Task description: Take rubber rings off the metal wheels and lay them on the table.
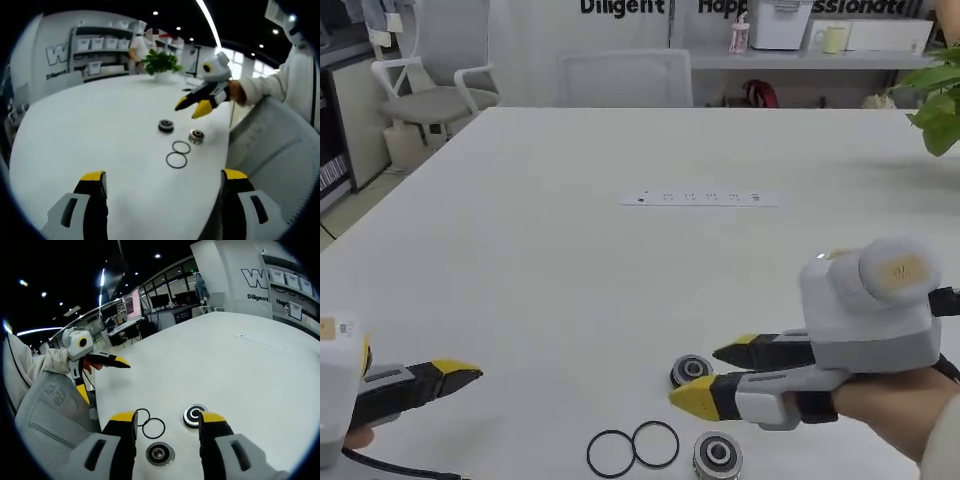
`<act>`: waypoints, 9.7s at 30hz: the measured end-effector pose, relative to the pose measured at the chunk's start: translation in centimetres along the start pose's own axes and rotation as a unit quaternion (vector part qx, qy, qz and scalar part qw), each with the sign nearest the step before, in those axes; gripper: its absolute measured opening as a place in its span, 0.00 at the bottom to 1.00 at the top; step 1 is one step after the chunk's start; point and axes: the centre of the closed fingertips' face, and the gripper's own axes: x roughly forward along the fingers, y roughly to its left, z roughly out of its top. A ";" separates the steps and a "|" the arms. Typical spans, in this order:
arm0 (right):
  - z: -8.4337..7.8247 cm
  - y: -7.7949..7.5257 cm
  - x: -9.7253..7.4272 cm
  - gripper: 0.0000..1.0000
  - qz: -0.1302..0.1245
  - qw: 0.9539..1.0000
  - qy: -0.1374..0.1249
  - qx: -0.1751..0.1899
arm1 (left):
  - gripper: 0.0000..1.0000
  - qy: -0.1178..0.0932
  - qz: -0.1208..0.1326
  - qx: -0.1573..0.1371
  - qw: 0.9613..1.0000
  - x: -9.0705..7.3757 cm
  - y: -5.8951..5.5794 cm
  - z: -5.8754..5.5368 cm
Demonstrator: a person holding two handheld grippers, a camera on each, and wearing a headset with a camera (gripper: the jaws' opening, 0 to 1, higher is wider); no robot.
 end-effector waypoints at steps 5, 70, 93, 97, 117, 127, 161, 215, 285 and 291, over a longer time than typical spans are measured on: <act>0.6 -0.6 -0.6 0.52 -0.009 1.000 -0.012 -0.007 | 0.96 0.001 0.001 -0.004 1.000 0.0 0.1 -0.1; -3.3 -3.8 -6.8 0.56 -0.038 0.993 -0.100 0.055 | 0.94 -0.051 -0.026 0.105 0.993 -1.5 -1.8 13.2; -3.0 -4.2 -4.2 0.51 -0.013 0.995 -0.088 0.042 | 0.77 -0.049 -0.091 0.129 0.986 6.8 -3.5 14.1; -3.2 -4.1 -3.7 0.50 -0.007 0.996 -0.081 0.039 | 0.73 -0.051 -0.106 0.127 0.985 8.0 -4.0 14.0; -3.1 -4.2 -2.3 0.47 0.008 0.996 -0.082 0.044 | 0.46 -0.018 -0.100 0.128 0.987 13.5 -2.9 10.8; -3.0 -3.9 -1.9 0.44 0.012 0.996 -0.078 0.033 | 0.30 0.008 -0.089 0.143 0.986 15.4 -2.2 8.9; -4.2 -4.0 0.3 0.31 0.021 0.999 -0.044 -0.009 | 0.14 0.039 -0.075 0.139 0.987 16.5 -1.6 6.4; -5.0 -6.0 1.3 0.00 -0.026 0.999 -0.005 0.046 | 0.13 0.041 -0.083 0.147 0.985 17.0 -3.1 5.8; -5.2 -4.3 1.4 0.07 0.040 0.995 0.011 -0.093 | 0.13 0.027 -0.081 0.140 0.986 16.9 -3.1 5.8; -5.1 -4.7 1.3 0.01 0.021 0.994 0.011 -0.104 | 0.13 0.027 -0.079 0.140 0.987 16.9 -3.1 5.8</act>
